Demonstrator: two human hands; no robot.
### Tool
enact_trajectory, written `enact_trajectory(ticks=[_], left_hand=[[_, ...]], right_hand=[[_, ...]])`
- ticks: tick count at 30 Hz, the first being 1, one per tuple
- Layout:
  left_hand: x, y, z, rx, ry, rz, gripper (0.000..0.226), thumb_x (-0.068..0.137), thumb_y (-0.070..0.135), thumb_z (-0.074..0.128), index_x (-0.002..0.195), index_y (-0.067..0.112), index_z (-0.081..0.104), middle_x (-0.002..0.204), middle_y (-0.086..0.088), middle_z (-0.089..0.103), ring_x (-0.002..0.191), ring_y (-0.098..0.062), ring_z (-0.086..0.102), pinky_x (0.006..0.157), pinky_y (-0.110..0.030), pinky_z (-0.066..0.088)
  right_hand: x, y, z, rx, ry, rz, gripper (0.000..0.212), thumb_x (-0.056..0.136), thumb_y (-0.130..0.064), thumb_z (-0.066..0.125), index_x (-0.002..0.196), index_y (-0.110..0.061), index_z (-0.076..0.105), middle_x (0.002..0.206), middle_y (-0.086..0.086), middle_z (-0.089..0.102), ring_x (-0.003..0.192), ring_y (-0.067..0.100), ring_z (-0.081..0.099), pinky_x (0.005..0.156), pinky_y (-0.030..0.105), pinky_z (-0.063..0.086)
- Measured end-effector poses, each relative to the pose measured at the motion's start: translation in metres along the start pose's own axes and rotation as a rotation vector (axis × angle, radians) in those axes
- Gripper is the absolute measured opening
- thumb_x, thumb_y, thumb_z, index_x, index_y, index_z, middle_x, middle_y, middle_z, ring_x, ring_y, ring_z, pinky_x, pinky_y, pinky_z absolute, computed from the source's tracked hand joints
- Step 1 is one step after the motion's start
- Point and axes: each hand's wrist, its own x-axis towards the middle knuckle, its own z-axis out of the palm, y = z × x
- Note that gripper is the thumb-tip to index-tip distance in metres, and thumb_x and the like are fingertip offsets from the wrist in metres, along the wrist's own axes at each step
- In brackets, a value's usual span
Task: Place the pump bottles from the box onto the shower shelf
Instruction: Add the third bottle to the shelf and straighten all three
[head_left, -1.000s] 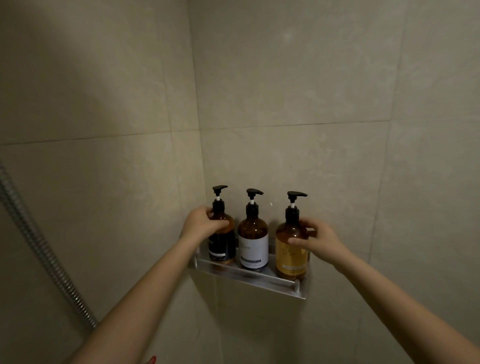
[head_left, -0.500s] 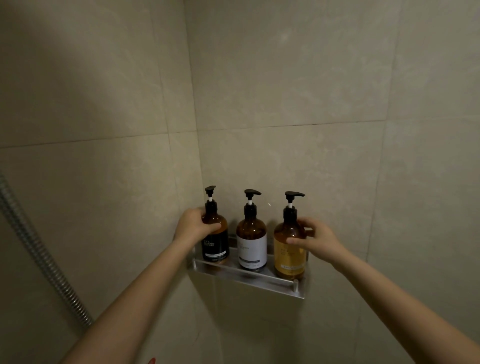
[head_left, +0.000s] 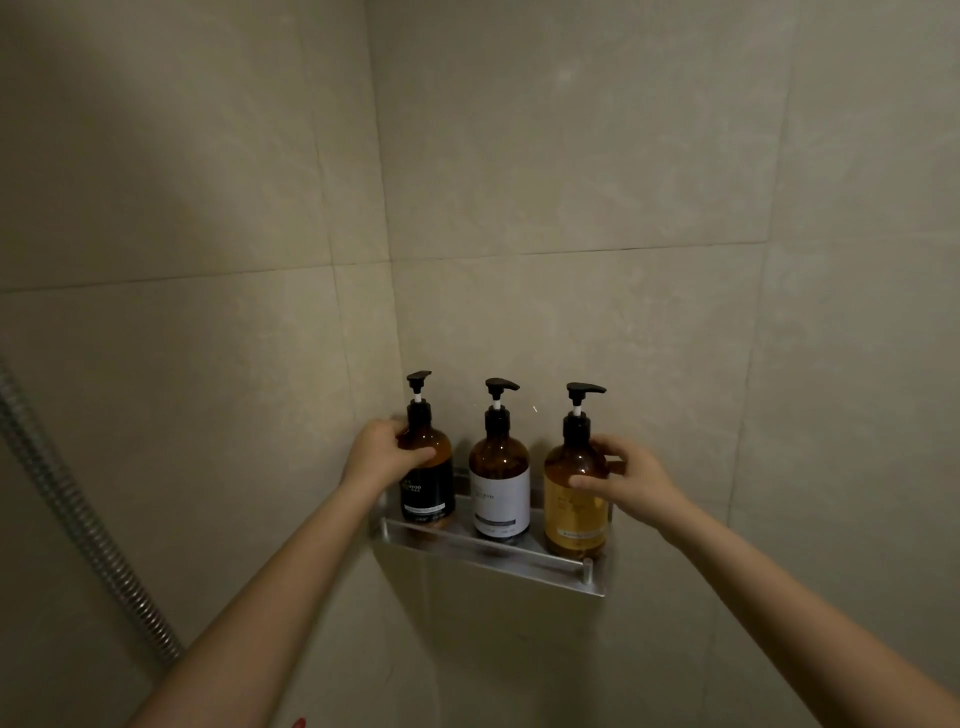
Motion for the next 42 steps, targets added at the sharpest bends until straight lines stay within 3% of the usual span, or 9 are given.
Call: enact_trajectory(ticks=[2, 6, 10, 16, 22, 29, 31, 34, 42], left_hand=[[-0.014, 0.004, 0.002, -0.025, 0.165, -0.026, 0.063, 0.073, 0.039, 0.071, 0.128, 0.014, 0.052, 0.125, -0.006, 0.059, 0.108, -0.023, 0.059, 0.081, -0.031, 0.049], [-0.055, 0.031, 0.025, -0.152, 0.460, 0.166, 0.047, 0.077, 0.040, 0.063, 0.121, 0.024, 0.056, 0.113, 0.002, 0.059, 0.097, -0.013, 0.060, 0.077, -0.030, 0.052], [-0.077, 0.054, 0.060, -0.125, 0.341, 0.204, 0.061, 0.074, 0.039, 0.072, 0.127, 0.015, 0.054, 0.125, -0.001, 0.057, 0.115, -0.018, 0.054, 0.094, -0.033, 0.047], [-0.077, 0.055, 0.079, -0.168, 0.189, 0.220, 0.061, 0.069, 0.037, 0.077, 0.123, 0.022, 0.054, 0.116, 0.009, 0.060, 0.109, -0.010, 0.056, 0.085, -0.017, 0.043], [-0.074, 0.047, 0.072, -0.180, 0.199, 0.253, 0.053, 0.066, 0.032, 0.079, 0.115, 0.026, 0.059, 0.102, 0.014, 0.063, 0.096, -0.002, 0.055, 0.075, -0.013, 0.036], [-0.091, 0.056, 0.078, -0.207, 0.352, 0.249, 0.058, 0.076, 0.030, 0.072, 0.128, 0.019, 0.050, 0.129, 0.005, 0.051, 0.119, -0.011, 0.048, 0.092, -0.010, 0.033], [-0.100, 0.063, 0.081, -0.258, 0.388, 0.317, 0.049, 0.080, 0.025, 0.067, 0.126, 0.023, 0.051, 0.128, 0.005, 0.052, 0.116, -0.007, 0.049, 0.089, -0.007, 0.033], [-0.103, 0.080, 0.085, -0.330, 0.201, 0.359, 0.046, 0.081, 0.028, 0.065, 0.124, 0.029, 0.052, 0.125, 0.008, 0.055, 0.109, -0.001, 0.051, 0.084, -0.014, 0.042], [-0.084, 0.107, 0.092, -0.286, -0.068, 0.330, 0.064, 0.073, 0.039, 0.072, 0.131, 0.022, 0.050, 0.130, 0.002, 0.058, 0.120, -0.012, 0.052, 0.095, -0.031, 0.048]], right_hand=[[0.000, 0.000, -0.002, -0.013, -0.004, -0.004, 0.066, 0.072, -0.029, 0.079, 0.130, -0.017, 0.050, 0.129, 0.004, 0.056, 0.118, 0.023, 0.053, 0.094, 0.037, 0.045], [0.000, -0.002, -0.004, -0.022, -0.007, 0.004, 0.068, 0.071, -0.031, 0.079, 0.131, -0.017, 0.049, 0.131, 0.004, 0.055, 0.119, 0.023, 0.052, 0.095, 0.035, 0.044], [-0.001, -0.004, -0.002, 0.005, 0.002, -0.010, 0.064, 0.073, -0.027, 0.078, 0.130, -0.017, 0.050, 0.127, 0.003, 0.057, 0.115, 0.018, 0.053, 0.090, 0.029, 0.042], [0.001, -0.005, -0.002, 0.008, -0.005, -0.027, 0.059, 0.073, -0.024, 0.078, 0.127, -0.019, 0.054, 0.115, -0.001, 0.061, 0.104, 0.013, 0.055, 0.087, 0.026, 0.043], [0.001, 0.000, 0.001, 0.005, 0.009, -0.005, 0.066, 0.072, -0.028, 0.078, 0.132, -0.019, 0.050, 0.127, 0.002, 0.059, 0.117, 0.020, 0.054, 0.096, 0.033, 0.044], [0.002, -0.007, -0.021, -0.030, -0.075, 0.013, 0.074, 0.072, -0.025, 0.079, 0.136, -0.018, 0.045, 0.131, 0.007, 0.053, 0.118, 0.023, 0.052, 0.092, 0.031, 0.045], [0.008, -0.017, -0.043, 0.023, 0.031, 0.000, 0.060, 0.075, -0.018, 0.076, 0.130, -0.017, 0.051, 0.123, 0.010, 0.057, 0.108, 0.023, 0.057, 0.087, 0.032, 0.049], [0.018, -0.041, -0.079, 0.061, 0.152, -0.089, 0.029, 0.082, -0.014, 0.067, 0.110, -0.018, 0.063, 0.102, 0.008, 0.066, 0.088, 0.018, 0.060, 0.069, 0.025, 0.049], [0.041, -0.104, -0.076, -0.340, -0.189, -0.167, 0.027, 0.091, -0.022, 0.057, 0.117, -0.022, 0.065, 0.102, -0.006, 0.061, 0.084, 0.009, 0.060, 0.057, 0.017, 0.047]])
